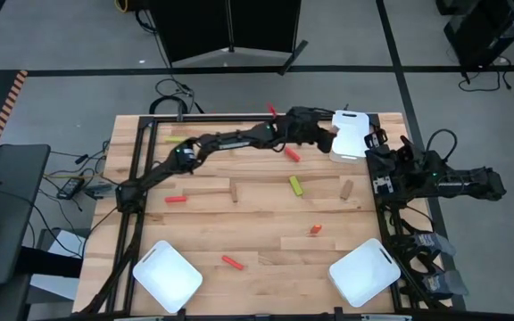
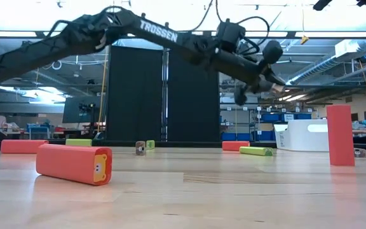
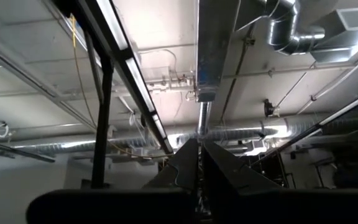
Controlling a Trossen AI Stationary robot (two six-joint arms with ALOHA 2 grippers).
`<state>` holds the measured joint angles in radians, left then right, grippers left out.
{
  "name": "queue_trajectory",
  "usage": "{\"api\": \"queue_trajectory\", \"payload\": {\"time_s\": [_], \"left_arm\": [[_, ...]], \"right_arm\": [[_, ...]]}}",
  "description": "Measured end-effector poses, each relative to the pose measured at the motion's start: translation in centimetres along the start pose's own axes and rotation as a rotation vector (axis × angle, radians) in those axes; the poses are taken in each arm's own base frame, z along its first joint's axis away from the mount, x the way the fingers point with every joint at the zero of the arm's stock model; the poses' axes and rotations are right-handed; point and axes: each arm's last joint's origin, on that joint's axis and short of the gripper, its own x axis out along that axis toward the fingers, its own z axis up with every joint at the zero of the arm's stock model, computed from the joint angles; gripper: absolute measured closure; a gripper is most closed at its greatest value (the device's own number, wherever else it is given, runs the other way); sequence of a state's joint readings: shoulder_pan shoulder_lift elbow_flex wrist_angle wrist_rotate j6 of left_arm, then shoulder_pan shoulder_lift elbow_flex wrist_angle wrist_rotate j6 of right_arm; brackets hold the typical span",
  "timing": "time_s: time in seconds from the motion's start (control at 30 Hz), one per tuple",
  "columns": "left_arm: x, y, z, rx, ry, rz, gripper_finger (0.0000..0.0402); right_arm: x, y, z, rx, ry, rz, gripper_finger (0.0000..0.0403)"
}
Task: Sort blocks
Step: Put the brown block into the bottom left bin
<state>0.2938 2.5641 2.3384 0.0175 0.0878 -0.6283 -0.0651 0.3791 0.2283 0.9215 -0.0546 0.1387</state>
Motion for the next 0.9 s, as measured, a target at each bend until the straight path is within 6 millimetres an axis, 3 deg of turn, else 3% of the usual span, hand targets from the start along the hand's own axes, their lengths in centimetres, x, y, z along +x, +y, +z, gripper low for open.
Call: {"api": "queue_trajectory", "payload": {"time_s": [0.3, 0.53, 0.73, 0.9], "left_arm": [[1.5, 2.3, -1.5, -0.116, -0.158, -0.046, 0.0336], [1.5, 0.6, -1.2, 0.032, -0.355, 0.036, 0.0336], [1.1, -1.3, -0.9, 0.198, -0.481, 0.006, 0.0336], [1.8, -0.7, -1.7, 0.197, -0.452, 0.035, 0.0336]], "right_arm": [[0.0, 0.0, 0.0, 0.001, 0.003, 0.004, 0.037], [0.1, 0.0, -0.2, -0.004, 0.011, 0.003, 0.037], [0.3, -0.1, -0.6, -0.038, 0.033, -0.001, 0.037], [0.4, -0.1, -0.8, -0.041, 0.03, -0.001, 0.037]]}}
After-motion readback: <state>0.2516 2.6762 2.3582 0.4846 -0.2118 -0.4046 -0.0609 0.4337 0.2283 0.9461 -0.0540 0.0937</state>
